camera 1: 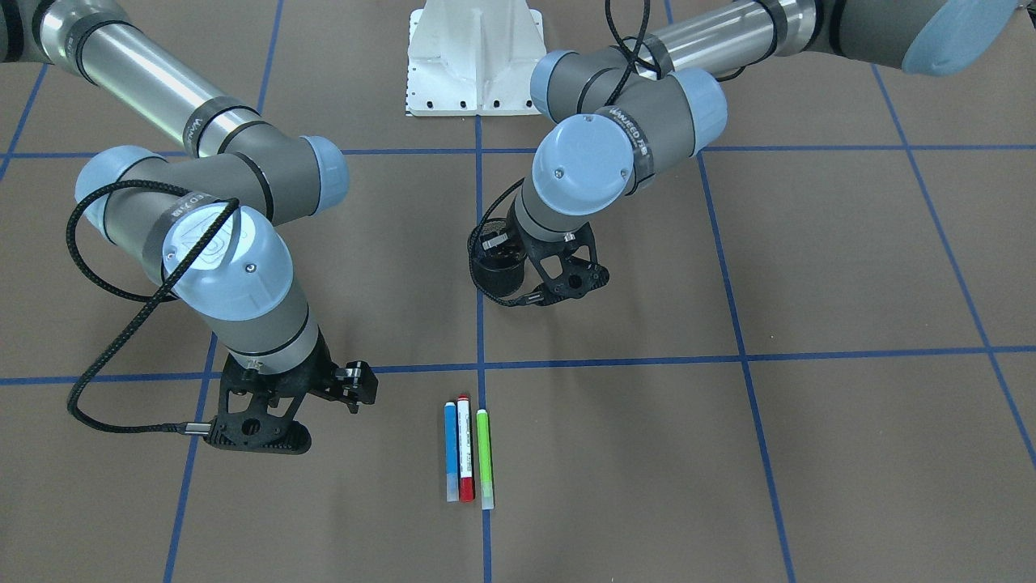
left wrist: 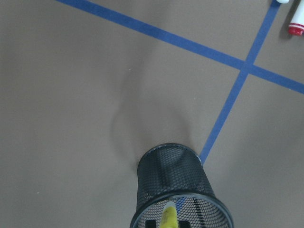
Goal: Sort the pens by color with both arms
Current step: 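Lift the yellow highlighter out of the cup with the left gripper, then carry the yellow highlighter beside the green highlighter with the left gripper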
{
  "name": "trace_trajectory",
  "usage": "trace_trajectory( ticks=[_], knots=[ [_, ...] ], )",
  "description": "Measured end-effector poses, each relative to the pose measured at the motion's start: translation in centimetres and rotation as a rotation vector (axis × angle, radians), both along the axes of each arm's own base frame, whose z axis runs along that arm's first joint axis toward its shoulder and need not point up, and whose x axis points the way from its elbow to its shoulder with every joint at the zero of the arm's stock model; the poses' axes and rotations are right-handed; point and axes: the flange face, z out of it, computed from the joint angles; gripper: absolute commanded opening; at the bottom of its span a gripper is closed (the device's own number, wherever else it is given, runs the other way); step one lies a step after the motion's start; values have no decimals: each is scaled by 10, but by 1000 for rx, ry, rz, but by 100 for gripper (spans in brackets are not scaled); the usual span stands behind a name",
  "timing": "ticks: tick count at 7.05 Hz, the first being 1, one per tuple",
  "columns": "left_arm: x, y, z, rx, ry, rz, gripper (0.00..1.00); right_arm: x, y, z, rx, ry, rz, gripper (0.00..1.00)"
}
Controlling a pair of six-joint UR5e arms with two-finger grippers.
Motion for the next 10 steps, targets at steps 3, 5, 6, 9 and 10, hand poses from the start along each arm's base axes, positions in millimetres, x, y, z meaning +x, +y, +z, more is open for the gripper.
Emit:
trace_trajectory(
  ticks=[3,5,6,9,10],
  knots=[
    [-69,45,-57,70,-52,-67,0,4,-2,-2,3,-3,6,100],
    [-118,56,-82,188,-75,-168,0,5,-2,-3,4,-5,8,100],
    [-137,44,-87,250,-80,-235,0,7,-3,-4,6,-7,10,100],
    [-169,-19,-94,427,-30,-439,0,20,-6,-3,12,-14,23,100],
    [-170,-38,-92,497,-39,-519,0,23,-8,-3,14,-16,27,99]
  ],
)
